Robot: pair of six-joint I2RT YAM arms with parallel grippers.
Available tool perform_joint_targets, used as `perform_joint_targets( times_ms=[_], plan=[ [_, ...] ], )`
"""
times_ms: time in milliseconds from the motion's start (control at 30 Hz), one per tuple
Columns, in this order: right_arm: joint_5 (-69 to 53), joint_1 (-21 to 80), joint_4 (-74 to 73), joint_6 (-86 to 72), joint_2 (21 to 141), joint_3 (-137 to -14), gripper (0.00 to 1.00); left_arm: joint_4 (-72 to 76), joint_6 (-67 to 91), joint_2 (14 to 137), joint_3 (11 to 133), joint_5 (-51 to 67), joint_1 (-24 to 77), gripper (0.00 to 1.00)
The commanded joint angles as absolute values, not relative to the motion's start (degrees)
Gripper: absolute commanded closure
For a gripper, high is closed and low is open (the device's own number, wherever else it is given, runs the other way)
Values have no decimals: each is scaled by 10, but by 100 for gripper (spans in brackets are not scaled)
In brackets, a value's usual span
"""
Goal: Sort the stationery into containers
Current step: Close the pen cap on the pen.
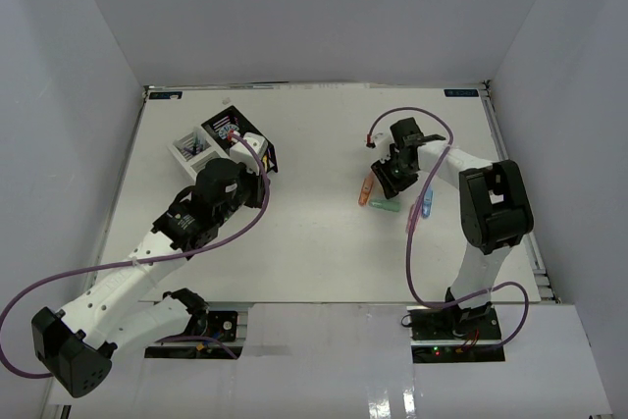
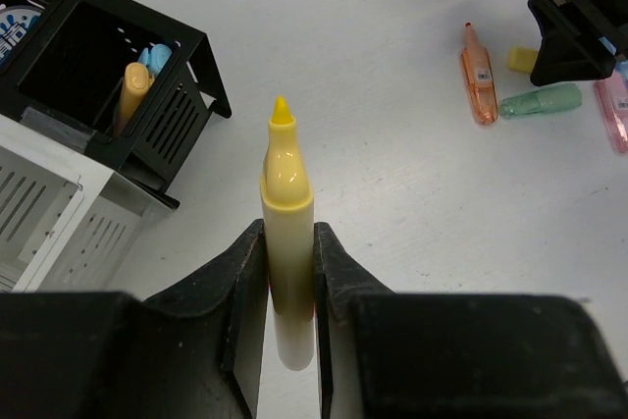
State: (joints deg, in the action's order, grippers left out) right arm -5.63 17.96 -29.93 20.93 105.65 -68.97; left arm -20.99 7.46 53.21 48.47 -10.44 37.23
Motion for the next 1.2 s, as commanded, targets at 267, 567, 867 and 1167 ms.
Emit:
perform_joint_targets(
  times_ms=[267, 567, 867, 1167],
  plan=[
    [-77, 178, -330, 224, 1069, -736, 40, -211, 72, 535, 480, -103, 368, 100],
    [-62, 192, -373, 258, 1114, -794, 39, -210, 71, 538, 481, -100, 367, 100],
    [-47, 201, -381, 262, 1143, -802, 43, -209, 71, 539, 481, -97, 365, 100],
    [-20, 209, -382, 255, 1149, -804, 49, -210, 71, 541, 480, -95, 363, 100]
  ],
)
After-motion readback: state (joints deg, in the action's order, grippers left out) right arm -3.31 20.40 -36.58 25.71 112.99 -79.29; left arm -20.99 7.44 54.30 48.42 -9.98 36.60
